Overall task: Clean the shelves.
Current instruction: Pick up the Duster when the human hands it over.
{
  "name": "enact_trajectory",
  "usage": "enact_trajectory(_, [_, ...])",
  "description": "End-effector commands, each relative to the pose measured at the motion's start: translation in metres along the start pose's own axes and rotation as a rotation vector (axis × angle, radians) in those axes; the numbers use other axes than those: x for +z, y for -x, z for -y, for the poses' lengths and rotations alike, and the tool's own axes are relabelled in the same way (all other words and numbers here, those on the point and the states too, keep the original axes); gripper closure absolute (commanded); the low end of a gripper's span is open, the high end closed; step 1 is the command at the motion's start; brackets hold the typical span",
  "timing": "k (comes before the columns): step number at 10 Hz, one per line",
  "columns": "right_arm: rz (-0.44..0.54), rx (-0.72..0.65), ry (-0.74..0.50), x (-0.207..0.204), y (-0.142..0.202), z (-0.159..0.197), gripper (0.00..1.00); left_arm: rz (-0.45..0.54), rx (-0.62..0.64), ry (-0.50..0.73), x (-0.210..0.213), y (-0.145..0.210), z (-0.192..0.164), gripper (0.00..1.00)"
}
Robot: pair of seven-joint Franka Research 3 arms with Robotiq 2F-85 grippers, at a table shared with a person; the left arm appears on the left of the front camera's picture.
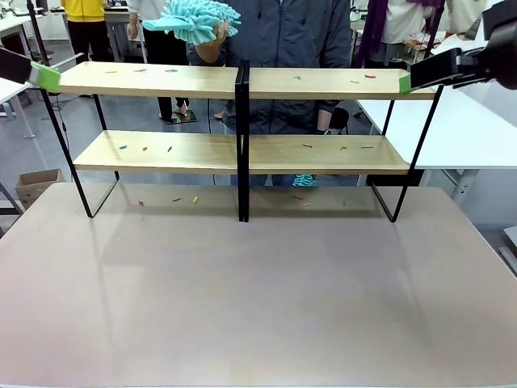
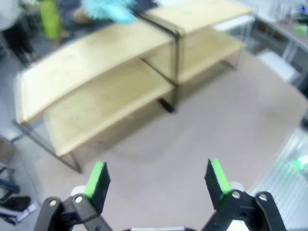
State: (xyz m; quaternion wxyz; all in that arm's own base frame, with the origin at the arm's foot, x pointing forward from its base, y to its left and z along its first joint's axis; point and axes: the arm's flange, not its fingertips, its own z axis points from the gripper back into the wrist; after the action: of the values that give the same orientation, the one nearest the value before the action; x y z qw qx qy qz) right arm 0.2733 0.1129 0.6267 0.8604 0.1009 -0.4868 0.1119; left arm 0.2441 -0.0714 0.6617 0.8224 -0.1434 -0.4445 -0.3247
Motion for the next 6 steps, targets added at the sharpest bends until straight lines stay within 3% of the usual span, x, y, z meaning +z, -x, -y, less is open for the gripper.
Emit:
enact_trajectory(1, [-0.002, 0.003, -0.003, 0.001, 0.000, 0.002, 0.00, -0.217, 0.086, 0.447, -0.012, -0.049, -0.046, 0.00])
enact_trajectory(3, [-0.002, 0.003, -0.003, 0.001, 0.000, 0.002, 0.00, -0.340, 0.354, 0.657, -0.074, -0.075, -0.102, 0.00])
enact_trajectory(5, [-0.002, 0.003, -0.003, 0.001, 0.000, 0.002, 0.00, -0.352, 0.668, 0.854, -0.120, -0.057, -0.140, 0.00])
enact_trajectory(6, [-0.002, 0.003, -0.003, 0.001, 0.000, 0.002, 0.00, -0.412, 0.605, 0.555, -0.090, -0.040, -0.125, 0.00])
